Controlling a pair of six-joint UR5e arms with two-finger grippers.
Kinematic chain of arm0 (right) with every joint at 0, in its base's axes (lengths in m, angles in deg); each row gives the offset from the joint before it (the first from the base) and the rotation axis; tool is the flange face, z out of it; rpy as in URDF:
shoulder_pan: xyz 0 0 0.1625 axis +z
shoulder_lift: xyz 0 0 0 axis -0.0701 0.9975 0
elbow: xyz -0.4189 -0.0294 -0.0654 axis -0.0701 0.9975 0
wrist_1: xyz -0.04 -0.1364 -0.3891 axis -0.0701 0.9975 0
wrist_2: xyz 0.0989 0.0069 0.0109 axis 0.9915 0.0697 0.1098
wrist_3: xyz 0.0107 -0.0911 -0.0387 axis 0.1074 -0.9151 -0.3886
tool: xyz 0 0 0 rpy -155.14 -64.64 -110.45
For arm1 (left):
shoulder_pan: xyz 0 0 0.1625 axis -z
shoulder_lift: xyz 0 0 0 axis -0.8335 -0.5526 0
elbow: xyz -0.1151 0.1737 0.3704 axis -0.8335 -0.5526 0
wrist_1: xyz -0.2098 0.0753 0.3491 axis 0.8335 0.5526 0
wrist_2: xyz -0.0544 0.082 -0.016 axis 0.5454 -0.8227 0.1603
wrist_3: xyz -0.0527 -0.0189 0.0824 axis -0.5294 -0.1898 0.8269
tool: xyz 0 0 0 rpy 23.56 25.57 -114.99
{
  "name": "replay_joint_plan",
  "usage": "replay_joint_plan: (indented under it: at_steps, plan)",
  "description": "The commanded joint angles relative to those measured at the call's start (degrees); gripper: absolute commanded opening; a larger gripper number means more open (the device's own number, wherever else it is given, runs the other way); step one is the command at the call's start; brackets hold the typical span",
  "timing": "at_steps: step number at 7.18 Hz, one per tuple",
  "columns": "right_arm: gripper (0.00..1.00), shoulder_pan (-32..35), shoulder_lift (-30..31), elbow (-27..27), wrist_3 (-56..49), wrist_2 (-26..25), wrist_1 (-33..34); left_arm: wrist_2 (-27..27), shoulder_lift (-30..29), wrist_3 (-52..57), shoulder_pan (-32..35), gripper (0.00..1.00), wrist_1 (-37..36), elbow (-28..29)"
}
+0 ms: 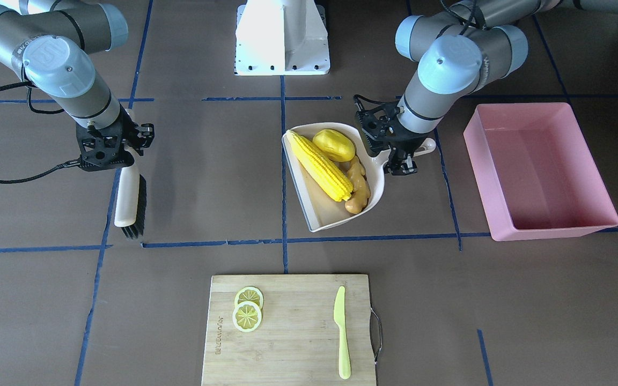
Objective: Sweep and dump trash into bin
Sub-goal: 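Lift the dustpan toward the pink bin with left gripper while right withdraws brush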
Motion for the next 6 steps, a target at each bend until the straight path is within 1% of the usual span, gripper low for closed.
replay_joint_plan:
  at_steps: [1,2,3,4,5,6]
  plan:
    - [0.0,-0.1,0.1,-2.1,0.0,0.6,6.3,1.3,3.5,0.0,3.8,0.0,-0.5,-2.6]
    - [0.0,-0.1,0.6,-2.8,0.5,0.6,6.4,3.8,4.0,0.1,6.4,0.0,-2.2,-2.6]
    - [0.0,-0.1,0.6,-2.7,0.5,0.8,6.3,4.7,4.2,0.2,8.1,0.0,-3.9,-3.3]
    - [0.0,-0.1,0.6,-2.5,0.3,0.7,6.0,4.7,6.4,3.7,9.5,0.0,-3.9,-4.2]
    - [0.0,-0.1,0.6,-2.6,0.5,0.7,5.8,6.9,9.3,11.4,13.0,0.0,-4.1,-4.3]
    - [0.0,-0.1,0.6,-2.6,0.5,0.7,5.8,10.5,12.2,16.8,17.0,0.0,-3.9,-4.3]
